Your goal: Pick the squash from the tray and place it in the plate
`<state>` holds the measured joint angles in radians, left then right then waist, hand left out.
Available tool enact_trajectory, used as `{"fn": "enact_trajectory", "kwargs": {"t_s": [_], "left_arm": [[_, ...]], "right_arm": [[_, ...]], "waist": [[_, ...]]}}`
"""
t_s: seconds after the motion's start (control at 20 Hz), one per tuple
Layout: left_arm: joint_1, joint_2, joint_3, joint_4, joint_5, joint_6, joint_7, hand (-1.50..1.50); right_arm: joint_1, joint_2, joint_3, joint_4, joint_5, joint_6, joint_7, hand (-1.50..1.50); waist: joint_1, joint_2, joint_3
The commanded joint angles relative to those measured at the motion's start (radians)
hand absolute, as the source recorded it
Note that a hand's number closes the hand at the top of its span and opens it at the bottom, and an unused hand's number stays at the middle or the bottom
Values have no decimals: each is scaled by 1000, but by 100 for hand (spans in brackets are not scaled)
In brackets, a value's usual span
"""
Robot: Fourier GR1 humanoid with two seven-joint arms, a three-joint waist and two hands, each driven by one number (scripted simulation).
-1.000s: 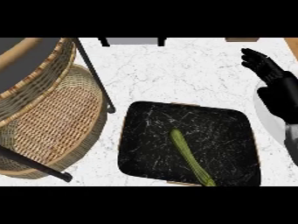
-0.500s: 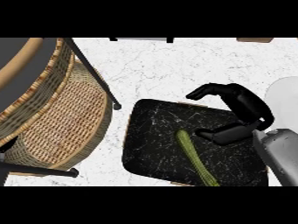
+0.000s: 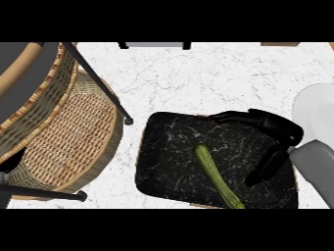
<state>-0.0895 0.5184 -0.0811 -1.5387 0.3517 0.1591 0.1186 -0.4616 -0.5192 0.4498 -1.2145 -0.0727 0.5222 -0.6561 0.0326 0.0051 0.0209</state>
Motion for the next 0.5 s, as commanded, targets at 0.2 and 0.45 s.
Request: {"fn": "enact_trajectory", "kwargs": {"t_s": [0.2,0.45], "left_arm": [[-69,-87,-82,93,-68,56,30,0],[-17,-92,-98,41,-70,65,24,0]], "right_arm": [[-58,-35,82,103,175,16,-218,-150],[-121,-100,152,55,216,64,-123,-150]], "waist": [[-32,4,-20],[-31,-2,-21]]}}
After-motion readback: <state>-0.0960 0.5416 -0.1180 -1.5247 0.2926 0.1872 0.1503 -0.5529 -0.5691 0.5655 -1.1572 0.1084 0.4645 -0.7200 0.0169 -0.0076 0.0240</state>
